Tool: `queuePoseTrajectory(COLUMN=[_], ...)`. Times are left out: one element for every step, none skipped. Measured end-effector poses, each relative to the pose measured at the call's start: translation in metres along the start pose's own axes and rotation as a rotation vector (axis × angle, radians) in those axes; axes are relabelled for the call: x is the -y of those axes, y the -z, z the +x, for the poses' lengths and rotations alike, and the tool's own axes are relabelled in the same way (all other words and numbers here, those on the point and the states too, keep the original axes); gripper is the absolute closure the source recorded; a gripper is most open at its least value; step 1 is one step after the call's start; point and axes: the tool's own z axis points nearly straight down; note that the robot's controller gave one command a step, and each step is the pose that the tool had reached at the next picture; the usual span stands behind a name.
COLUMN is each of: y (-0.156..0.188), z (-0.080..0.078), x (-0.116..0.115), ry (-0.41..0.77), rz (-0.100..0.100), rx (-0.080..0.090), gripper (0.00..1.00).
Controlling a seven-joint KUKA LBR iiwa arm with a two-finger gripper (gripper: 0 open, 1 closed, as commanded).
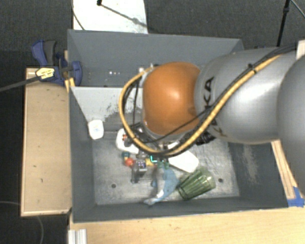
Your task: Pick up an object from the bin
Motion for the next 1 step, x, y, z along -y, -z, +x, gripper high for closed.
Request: queuePoseTrajectory(y=[0.0038], z=[-0.0020], x=[0.0008], ry=[-0.005], rz=[-0.002], rx=[0.007], gripper=[0.00])
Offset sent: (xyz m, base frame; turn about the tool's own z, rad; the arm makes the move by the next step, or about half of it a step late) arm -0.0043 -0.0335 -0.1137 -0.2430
